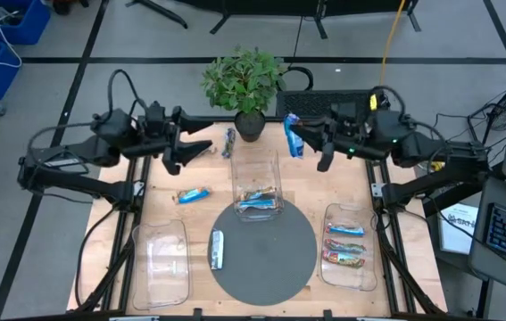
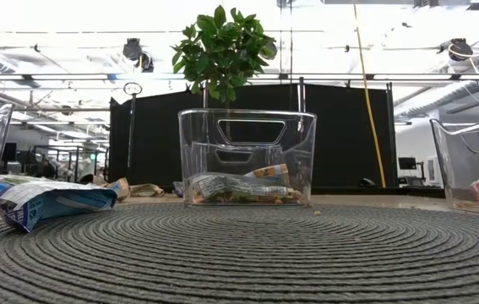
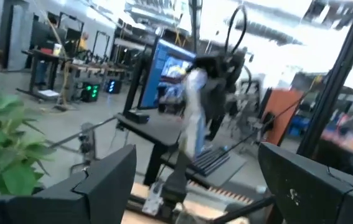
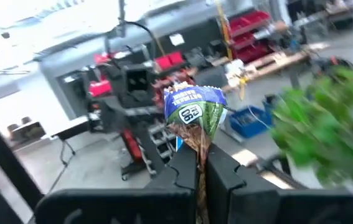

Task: Pick and place Granola Bars by type
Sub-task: Put the middle green granola bar into the left transparent bin

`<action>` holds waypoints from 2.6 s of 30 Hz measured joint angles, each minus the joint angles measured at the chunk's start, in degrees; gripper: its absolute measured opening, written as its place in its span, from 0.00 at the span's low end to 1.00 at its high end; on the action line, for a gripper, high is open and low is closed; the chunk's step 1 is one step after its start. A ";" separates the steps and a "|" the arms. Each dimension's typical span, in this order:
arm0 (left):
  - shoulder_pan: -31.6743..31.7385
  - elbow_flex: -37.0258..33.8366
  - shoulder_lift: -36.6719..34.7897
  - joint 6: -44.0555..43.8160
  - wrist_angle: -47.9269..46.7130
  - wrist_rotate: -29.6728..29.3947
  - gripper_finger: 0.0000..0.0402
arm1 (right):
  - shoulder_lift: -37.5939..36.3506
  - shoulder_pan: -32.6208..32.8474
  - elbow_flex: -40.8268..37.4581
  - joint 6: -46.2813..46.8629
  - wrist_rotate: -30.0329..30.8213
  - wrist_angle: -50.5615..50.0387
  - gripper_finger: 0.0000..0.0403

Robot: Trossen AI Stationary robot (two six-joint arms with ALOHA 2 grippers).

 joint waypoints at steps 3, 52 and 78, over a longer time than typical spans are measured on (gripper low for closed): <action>-2.47 6.43 2.06 3.96 -7.36 -3.49 0.85 | 2.23 1.78 4.16 -2.91 -0.04 -0.60 0.00; -10.75 26.92 22.74 13.23 -8.09 -3.80 0.85 | 26.26 3.74 32.33 -14.21 -7.49 2.98 0.00; -10.99 26.88 22.95 9.13 -8.14 -3.97 0.09 | 26.21 4.27 32.22 -14.27 -7.50 4.56 0.01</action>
